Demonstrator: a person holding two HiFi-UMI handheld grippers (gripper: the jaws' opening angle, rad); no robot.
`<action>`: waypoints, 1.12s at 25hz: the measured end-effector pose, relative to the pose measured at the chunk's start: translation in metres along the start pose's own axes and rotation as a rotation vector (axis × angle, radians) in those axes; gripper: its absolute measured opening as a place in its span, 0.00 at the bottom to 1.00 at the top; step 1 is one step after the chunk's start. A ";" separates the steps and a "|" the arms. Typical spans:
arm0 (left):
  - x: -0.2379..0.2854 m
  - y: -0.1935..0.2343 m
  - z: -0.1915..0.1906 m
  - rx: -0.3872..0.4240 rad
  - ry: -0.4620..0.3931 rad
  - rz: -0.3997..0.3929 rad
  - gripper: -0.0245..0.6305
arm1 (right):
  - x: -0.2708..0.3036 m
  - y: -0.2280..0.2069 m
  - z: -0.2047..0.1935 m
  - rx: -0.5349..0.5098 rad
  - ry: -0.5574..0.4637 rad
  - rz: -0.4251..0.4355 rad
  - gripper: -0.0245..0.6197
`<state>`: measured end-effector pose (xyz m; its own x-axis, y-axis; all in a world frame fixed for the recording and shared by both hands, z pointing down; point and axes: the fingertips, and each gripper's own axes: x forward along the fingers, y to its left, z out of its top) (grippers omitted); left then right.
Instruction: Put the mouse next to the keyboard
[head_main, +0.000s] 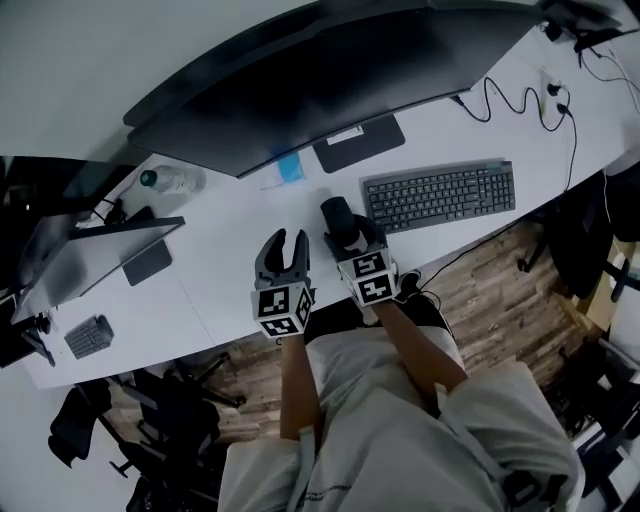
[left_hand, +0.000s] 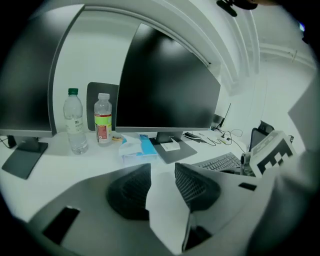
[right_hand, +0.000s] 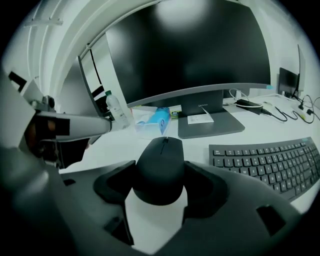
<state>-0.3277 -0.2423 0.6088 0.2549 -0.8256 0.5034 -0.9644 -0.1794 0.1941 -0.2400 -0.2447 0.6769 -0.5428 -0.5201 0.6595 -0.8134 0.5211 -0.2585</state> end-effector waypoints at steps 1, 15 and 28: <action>-0.003 -0.005 -0.001 0.008 0.003 0.012 0.28 | -0.006 0.001 0.001 -0.001 -0.008 0.025 0.51; -0.014 -0.092 0.008 0.005 -0.020 0.069 0.27 | -0.085 -0.043 0.032 -0.057 -0.130 0.146 0.51; 0.021 -0.180 0.024 0.095 -0.037 -0.015 0.26 | -0.144 -0.121 0.029 -0.043 -0.198 0.106 0.51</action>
<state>-0.1500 -0.2398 0.5638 0.2682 -0.8415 0.4691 -0.9633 -0.2405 0.1193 -0.0693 -0.2524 0.5927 -0.6587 -0.5812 0.4779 -0.7422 0.6061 -0.2860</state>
